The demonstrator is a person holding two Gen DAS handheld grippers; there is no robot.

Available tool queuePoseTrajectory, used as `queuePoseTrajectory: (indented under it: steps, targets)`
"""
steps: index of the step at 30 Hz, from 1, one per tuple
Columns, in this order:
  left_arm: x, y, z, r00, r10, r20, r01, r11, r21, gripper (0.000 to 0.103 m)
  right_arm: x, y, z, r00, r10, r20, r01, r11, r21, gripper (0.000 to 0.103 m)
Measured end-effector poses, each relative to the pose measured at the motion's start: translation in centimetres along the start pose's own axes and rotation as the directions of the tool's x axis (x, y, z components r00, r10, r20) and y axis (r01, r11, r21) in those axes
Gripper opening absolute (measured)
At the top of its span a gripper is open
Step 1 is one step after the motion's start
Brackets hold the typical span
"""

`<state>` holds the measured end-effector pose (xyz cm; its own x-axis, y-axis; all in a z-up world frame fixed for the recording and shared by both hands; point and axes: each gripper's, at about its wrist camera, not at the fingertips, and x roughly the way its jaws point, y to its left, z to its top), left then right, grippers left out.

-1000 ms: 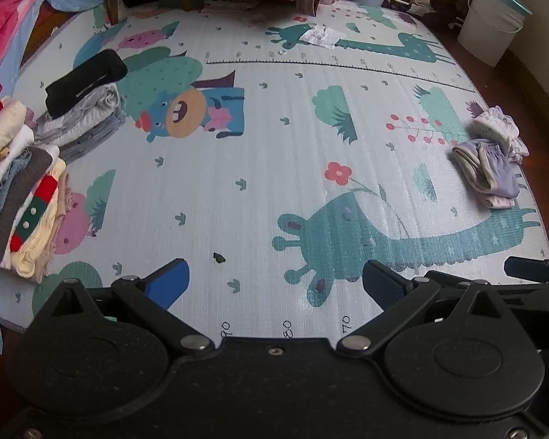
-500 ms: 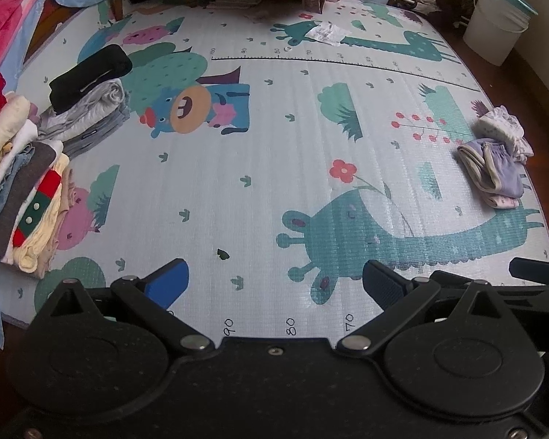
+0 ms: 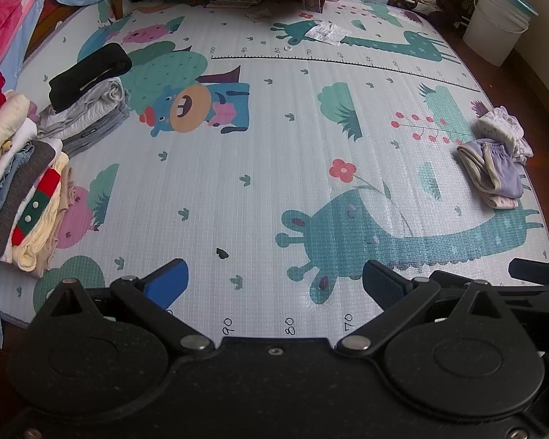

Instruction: Fold clothes

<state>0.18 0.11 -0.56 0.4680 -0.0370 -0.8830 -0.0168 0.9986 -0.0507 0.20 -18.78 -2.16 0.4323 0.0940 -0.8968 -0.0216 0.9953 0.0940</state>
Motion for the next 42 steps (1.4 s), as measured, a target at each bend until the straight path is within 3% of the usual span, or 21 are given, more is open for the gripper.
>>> queuePoseTrajectory:
  steps: [26, 31, 36, 42]
  targets:
    - [0.2, 0.2, 0.2, 1.000, -0.005, -0.006, 0.005, 1.000, -0.010, 0.103, 0.0, -0.4, -0.3, 1.000, 0.001, -0.001, -0.001, 1.000, -0.006, 0.103]
    - [0.0, -0.9, 0.6, 0.999, -0.038, -0.010, 0.037, 0.999, -0.016, 0.102, 0.5, -1.2, -0.7, 1.000, 0.003, 0.021, -0.002, 0.999, -0.052, 0.103]
    - [-0.9, -2.9, 1.7, 0.995, -0.098, 0.013, 0.099, 0.994, -0.037, 0.103, -0.1, -3.6, -0.1, 1.000, 0.005, -0.005, -0.005, 1.000, 0.001, 0.103]
    - [-1.4, -4.8, 2.9, 0.988, -0.150, 0.036, 0.153, 0.985, -0.081, 0.103, -1.7, -5.7, 1.8, 0.997, -0.083, -0.001, 0.083, 0.990, -0.113, 0.103]
